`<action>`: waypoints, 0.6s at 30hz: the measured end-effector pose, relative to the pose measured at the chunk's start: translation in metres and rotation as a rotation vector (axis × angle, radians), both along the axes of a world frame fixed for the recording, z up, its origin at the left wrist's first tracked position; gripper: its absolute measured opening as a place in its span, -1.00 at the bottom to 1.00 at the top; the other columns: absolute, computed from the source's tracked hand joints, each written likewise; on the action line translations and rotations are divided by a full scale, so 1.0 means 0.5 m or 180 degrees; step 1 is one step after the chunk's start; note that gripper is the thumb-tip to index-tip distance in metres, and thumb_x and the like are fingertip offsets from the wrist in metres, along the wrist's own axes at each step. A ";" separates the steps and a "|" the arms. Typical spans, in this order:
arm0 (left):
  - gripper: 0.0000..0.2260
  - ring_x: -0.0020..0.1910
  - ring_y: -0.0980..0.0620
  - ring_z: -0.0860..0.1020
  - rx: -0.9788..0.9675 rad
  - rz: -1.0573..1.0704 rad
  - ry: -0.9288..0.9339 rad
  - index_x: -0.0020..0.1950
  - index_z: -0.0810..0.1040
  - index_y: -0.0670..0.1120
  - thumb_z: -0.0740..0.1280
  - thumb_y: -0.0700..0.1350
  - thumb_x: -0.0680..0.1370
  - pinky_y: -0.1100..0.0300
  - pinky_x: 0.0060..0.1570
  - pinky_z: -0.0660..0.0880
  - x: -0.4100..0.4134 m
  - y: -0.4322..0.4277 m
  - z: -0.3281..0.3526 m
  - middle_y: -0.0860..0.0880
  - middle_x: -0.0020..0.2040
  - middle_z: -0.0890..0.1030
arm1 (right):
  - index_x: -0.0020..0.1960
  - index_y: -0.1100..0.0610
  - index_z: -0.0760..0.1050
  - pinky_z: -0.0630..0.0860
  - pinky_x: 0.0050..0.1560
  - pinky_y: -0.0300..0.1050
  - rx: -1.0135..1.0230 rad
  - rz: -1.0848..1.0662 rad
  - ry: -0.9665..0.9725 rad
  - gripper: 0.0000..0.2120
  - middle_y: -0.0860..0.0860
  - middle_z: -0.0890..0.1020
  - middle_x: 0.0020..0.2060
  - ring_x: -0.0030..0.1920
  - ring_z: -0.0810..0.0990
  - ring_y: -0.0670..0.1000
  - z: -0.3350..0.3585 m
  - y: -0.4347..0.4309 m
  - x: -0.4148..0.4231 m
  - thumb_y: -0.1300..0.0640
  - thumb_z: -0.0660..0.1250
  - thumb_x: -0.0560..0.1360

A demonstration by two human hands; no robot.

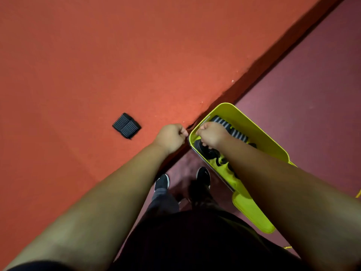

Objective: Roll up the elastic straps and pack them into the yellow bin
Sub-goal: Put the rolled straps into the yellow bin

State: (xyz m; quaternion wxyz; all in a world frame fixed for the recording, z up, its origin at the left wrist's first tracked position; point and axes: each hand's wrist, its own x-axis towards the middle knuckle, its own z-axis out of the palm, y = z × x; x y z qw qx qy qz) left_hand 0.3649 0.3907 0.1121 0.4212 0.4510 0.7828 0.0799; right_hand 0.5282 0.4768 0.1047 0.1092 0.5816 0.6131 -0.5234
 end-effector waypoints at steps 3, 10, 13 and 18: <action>-0.84 -0.05 -0.03 0.67 0.0020 0.0394 0.0130 -0.02 0.67 -0.01 0.36 -0.23 0.63 0.23 -0.06 0.48 -0.093 -0.076 0.020 0.01 -0.13 0.69 | -0.07 0.17 0.60 0.61 -0.21 0.02 0.0020 0.0345 0.0145 -0.83 0.16 0.70 -0.29 -0.21 0.71 0.21 0.023 -0.021 -0.105 0.13 0.29 0.61; -0.86 0.06 -0.11 0.69 -0.0115 0.1238 0.0142 -0.03 0.67 -0.08 0.34 -0.25 0.64 0.14 0.13 0.54 -0.269 -0.242 0.036 0.04 -0.15 0.65 | 0.00 0.11 0.56 0.50 -0.42 -0.16 -0.0194 0.0777 0.0273 -0.86 0.02 0.65 -0.28 -0.36 0.61 -0.01 0.010 -0.115 -0.319 0.18 0.24 0.67; -0.83 0.02 -0.07 0.65 -0.0147 0.1415 0.0087 0.00 0.68 -0.08 0.32 -0.27 0.65 0.14 0.11 0.53 -0.322 -0.276 0.030 0.04 -0.15 0.63 | -0.04 0.12 0.57 0.52 -0.39 -0.14 -0.0285 0.0894 0.0247 -0.84 0.04 0.67 -0.27 -0.35 0.61 0.01 -0.016 -0.152 -0.384 0.18 0.24 0.67; -0.84 0.03 -0.12 0.65 -0.0066 0.1497 0.0122 0.03 0.66 -0.08 0.31 -0.27 0.64 0.20 -0.08 0.39 -0.389 -0.277 -0.010 -0.03 -0.08 0.67 | -0.12 0.09 0.53 0.65 -0.23 0.04 -0.0320 0.0766 0.0149 -0.80 0.22 0.76 -0.10 -0.18 0.73 0.18 -0.080 -0.177 -0.463 0.19 0.25 0.66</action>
